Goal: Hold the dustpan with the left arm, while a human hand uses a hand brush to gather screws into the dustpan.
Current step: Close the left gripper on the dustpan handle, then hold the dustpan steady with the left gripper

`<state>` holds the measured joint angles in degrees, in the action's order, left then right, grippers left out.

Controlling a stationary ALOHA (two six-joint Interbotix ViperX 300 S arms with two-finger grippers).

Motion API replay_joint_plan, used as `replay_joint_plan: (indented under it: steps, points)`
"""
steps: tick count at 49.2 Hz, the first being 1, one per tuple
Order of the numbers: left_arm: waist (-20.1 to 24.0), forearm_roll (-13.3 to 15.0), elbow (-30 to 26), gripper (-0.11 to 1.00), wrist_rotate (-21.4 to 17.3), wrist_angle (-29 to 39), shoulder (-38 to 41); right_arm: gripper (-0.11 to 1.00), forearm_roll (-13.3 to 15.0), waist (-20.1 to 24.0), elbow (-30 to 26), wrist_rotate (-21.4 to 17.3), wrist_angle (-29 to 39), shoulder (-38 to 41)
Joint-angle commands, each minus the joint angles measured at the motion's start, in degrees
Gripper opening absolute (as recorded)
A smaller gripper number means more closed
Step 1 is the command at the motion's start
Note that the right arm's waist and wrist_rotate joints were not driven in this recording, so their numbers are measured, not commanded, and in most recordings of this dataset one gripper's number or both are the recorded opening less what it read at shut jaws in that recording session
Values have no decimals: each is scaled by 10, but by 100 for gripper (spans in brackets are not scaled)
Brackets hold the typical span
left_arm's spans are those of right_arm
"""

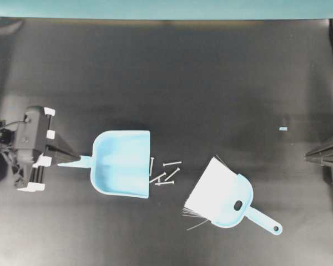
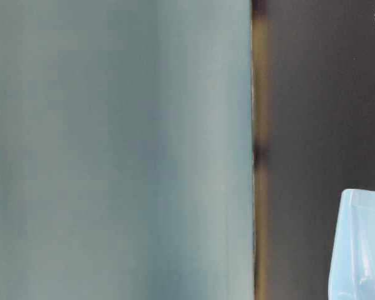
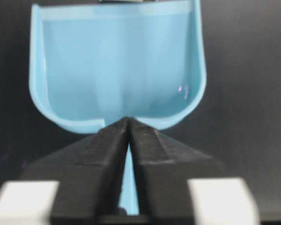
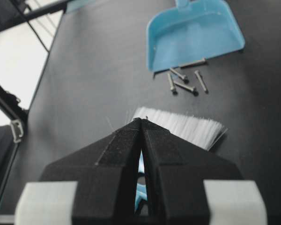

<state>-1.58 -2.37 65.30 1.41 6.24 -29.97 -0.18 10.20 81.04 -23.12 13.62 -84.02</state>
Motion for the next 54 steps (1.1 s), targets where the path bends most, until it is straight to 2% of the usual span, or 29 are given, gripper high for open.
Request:
replay_joint_plan:
  steps: [1, 10, 13, 15, 34, 54]
  points:
    - [3, -2, 5, 17, 1, -33, 12, 0, 4, 0, -2, 0, 0, 4]
    - [13, -2, 50, 72, 6, -145, 58, 0, 4, 0, 0, 0, 6, 3]
    - [19, -1, 61, 84, 12, -177, 75, 0, 4, 0, 0, 0, 7, 2]
    - [20, -2, 67, 89, 12, -198, 87, 0, 4, 0, 0, -1, 6, 2]
    - [21, -2, 63, 90, 13, -312, 230, 0, 4, 0, 0, 0, 5, 1]
    - [26, -2, 33, 87, 13, -302, 251, 0, 4, 0, 4, -1, 4, 1]
